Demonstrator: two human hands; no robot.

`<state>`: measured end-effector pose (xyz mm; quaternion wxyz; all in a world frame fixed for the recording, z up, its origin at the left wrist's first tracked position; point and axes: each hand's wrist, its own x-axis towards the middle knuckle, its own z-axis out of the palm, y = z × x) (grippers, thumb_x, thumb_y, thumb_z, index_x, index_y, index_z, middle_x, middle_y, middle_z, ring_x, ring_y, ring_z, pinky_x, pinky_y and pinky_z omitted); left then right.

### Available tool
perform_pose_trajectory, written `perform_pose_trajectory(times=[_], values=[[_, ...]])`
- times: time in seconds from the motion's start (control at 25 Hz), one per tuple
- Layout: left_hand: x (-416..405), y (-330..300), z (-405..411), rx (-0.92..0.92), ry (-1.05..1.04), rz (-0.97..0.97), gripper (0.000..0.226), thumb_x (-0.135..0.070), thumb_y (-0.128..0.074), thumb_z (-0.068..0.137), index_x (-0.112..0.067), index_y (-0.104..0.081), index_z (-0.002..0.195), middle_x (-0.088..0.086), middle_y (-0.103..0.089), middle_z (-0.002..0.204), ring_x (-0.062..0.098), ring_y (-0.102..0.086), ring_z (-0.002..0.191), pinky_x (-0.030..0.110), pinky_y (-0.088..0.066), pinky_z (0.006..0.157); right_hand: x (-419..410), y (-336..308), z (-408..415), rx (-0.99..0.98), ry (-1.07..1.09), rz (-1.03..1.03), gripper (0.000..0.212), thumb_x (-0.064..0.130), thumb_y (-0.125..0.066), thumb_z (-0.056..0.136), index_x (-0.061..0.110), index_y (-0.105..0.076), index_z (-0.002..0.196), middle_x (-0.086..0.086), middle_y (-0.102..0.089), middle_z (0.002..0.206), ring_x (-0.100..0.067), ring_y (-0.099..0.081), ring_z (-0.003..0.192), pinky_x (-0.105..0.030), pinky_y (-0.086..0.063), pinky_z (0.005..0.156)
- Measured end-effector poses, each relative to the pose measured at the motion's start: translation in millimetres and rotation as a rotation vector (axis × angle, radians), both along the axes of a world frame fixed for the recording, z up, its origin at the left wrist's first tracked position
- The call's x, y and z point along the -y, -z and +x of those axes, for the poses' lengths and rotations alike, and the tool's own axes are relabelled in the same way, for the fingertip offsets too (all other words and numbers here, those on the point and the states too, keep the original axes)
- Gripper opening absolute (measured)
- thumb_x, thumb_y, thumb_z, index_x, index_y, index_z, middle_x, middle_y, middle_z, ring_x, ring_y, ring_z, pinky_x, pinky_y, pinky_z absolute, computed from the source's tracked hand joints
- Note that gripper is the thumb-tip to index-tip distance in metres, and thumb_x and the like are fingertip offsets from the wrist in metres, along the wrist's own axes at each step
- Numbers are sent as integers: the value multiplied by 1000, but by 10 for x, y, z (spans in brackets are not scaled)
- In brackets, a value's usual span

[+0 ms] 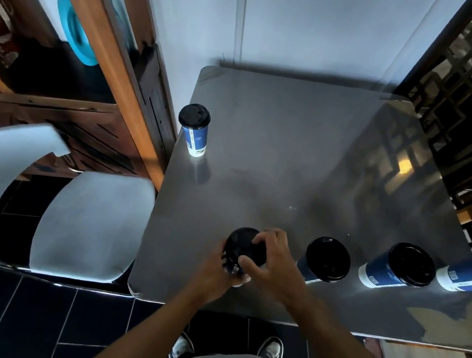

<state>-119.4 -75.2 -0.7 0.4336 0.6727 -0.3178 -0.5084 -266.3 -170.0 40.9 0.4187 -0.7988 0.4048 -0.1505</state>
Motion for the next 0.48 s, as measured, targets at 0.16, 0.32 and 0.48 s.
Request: perform_pose_trajectory(times=[0.16, 0.32, 0.48], values=[[-60, 77, -58, 111, 73, -18, 76, -7, -87, 68, -34, -48, 127, -8, -68, 115, 1, -69, 104, 18, -57, 80, 25, -28, 123, -97, -165, -133, 74, 60, -67, 73, 37, -39, 138, 10, -37, 136, -10, -49, 117, -27, -50, 95], [-40, 103, -52, 199, 119, 4, 72, -8, -85, 66, -22, -54, 129, 4, -70, 115, 15, -71, 102, 38, -60, 87, -21, 18, 118, -156, -181, -199, 64, 56, -62, 77, 33, -47, 135, 7, -49, 125, -13, -51, 114, -28, -46, 99], [-49, -15, 10, 261, 192, -5, 65, -20, -86, 67, -19, -55, 124, 4, -69, 112, 21, -70, 99, 48, -57, 88, 46, -32, -10, -4, -58, -45, 54, 43, -65, 76, 34, -54, 129, 12, -56, 119, -6, -56, 109, -28, -48, 96]])
